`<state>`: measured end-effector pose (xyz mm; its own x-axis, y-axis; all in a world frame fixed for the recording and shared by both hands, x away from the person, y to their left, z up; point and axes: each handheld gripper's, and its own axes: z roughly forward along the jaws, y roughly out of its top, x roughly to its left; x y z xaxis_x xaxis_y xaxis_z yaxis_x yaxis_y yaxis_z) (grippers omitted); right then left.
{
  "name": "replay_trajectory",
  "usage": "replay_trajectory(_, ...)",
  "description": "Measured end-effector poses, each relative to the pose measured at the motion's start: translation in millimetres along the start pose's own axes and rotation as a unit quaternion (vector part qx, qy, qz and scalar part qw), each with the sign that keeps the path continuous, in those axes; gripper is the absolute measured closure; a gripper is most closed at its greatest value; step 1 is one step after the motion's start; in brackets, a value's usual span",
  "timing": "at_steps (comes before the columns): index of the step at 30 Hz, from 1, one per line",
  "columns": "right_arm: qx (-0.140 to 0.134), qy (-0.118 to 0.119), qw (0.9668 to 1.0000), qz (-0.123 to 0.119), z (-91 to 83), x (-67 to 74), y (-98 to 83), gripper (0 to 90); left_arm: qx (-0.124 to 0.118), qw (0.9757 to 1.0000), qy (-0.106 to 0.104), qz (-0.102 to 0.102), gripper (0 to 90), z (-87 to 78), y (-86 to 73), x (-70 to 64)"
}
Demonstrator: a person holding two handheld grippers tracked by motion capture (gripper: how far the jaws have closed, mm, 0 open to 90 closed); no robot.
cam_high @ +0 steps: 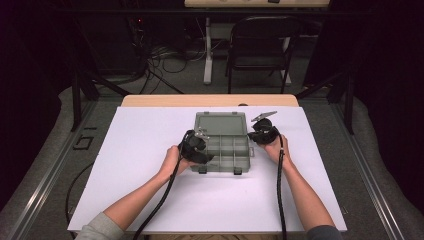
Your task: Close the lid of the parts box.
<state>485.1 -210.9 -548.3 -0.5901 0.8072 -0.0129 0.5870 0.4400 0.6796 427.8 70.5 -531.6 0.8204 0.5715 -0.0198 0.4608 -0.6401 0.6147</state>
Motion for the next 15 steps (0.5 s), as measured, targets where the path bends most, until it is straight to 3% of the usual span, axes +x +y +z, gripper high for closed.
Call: replay_trajectory(15,0.002,0.002,1.0,-0.001,7.0,-3.2,0.0,90.0,0.0,1.0,0.003,0.003,48.3,1.0,0.1,0.2)
